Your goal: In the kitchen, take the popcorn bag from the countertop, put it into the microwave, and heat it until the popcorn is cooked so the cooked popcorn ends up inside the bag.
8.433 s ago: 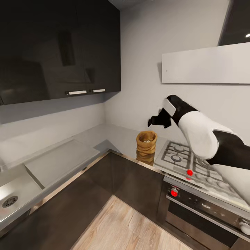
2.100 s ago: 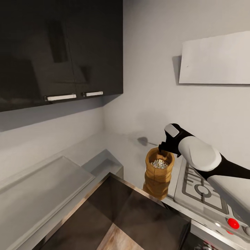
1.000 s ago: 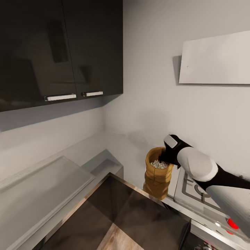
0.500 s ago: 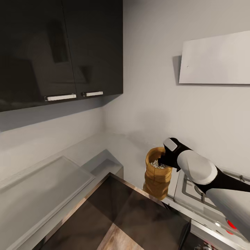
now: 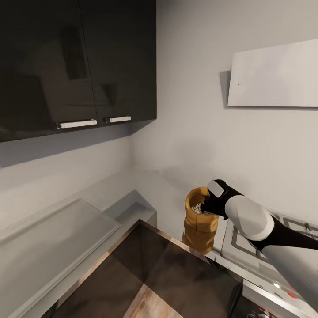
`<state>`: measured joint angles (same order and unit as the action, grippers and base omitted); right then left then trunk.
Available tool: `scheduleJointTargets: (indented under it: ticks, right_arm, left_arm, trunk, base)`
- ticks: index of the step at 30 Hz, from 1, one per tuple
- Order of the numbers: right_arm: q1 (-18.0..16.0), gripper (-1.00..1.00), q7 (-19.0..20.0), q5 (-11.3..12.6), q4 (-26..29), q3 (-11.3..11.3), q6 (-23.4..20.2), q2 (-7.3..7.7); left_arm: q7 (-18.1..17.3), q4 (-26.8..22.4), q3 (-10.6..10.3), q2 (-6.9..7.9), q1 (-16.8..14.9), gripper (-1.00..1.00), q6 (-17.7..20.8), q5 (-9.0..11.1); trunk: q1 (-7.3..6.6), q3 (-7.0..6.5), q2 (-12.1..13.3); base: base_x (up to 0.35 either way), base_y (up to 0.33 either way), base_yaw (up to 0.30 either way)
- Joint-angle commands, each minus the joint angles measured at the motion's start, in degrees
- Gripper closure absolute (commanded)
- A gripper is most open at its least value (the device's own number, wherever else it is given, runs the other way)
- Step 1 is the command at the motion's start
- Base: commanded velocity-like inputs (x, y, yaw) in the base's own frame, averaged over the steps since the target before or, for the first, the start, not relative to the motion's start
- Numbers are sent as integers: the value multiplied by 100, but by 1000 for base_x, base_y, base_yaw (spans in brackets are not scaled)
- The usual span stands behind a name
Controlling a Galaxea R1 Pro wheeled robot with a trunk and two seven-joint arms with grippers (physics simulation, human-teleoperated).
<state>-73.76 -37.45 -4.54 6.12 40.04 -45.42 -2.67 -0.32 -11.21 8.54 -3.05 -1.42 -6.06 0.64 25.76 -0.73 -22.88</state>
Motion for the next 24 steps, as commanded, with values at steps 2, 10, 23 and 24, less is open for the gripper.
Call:
scheduleJointTargets:
  ticks: [2,10,23,24]
  right_arm:
    - [3,-100,13,-47,12,26,-22,-5]
    - [34,-100,88,-47,6,5,243,-5]
    - [92,-100,259,-47,9,-146,405,7]
    - [123,-100,296,-47,11,-165,442,11]
  left_arm:
    - [-3,4,25,-2,-1,-100,-17,7]
    - [-3,4,25,-2,-6,-100,-14,7]
    - [-3,4,25,-2,-7,-100,-15,7]
    - [-3,4,25,-2,-7,-100,-15,7]
  trunk:
    - [2,2,-4]
    - [2,2,-4]
    - [2,2,-4]
    - [2,2,-4]
  base:
    - [0,0,0]
    - [0,0,0]
    - [0,0,0]
    - [0,0,0]
